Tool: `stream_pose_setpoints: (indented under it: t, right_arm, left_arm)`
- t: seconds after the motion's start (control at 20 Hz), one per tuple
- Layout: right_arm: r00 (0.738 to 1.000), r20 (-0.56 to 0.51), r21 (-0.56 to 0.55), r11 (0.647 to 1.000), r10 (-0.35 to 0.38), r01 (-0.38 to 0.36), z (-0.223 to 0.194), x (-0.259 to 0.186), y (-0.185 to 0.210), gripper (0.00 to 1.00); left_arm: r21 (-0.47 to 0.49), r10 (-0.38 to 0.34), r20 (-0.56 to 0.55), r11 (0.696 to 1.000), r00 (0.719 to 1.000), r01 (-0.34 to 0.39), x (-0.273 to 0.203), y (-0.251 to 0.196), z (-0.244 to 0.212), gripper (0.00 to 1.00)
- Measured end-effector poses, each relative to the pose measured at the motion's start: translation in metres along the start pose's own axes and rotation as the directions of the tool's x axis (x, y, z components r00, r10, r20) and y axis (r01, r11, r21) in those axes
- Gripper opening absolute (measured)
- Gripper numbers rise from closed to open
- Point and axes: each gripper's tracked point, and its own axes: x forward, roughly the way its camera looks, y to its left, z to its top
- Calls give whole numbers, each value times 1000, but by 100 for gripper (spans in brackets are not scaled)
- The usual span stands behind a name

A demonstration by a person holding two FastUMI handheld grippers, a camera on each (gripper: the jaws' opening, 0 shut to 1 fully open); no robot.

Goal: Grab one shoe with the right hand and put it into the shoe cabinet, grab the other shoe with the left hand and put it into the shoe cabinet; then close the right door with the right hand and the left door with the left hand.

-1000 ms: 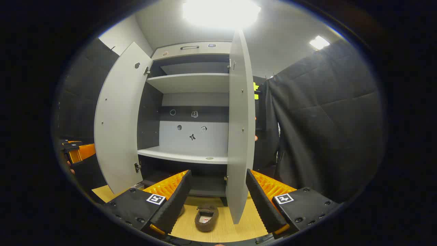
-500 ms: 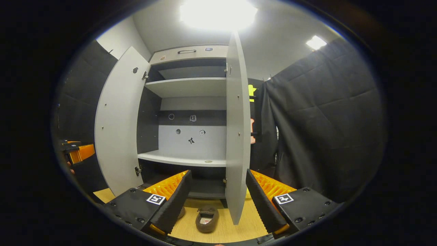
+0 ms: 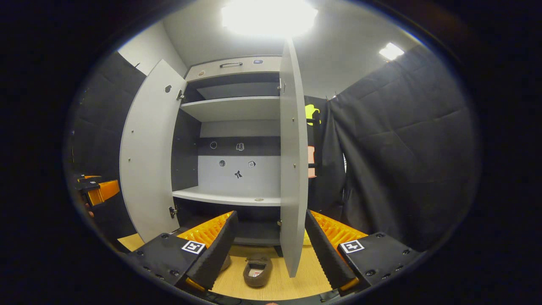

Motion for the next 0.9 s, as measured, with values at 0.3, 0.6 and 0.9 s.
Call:
stream_pose_setpoints:
  t: [0.3, 0.6, 0.9]
  right_arm:
    - [1000, -21, -2, 1000, 9, -9, -5, -1, -5, 99]
    - [993, -86, -18, 996, 86, -88, -32, 15, 11, 100]
    - [969, -197, -37, 986, 151, -161, -78, 40, 41, 96]
  left_arm:
    - [15, -5, 3, 1000, 1000, 4, -3, -9, 1, 94]
    - [9, 22, 18, 1000, 1000, -22, -11, -24, 7, 91]
    - [28, 35, 20, 999, 999, -35, -13, -38, 1, 100]
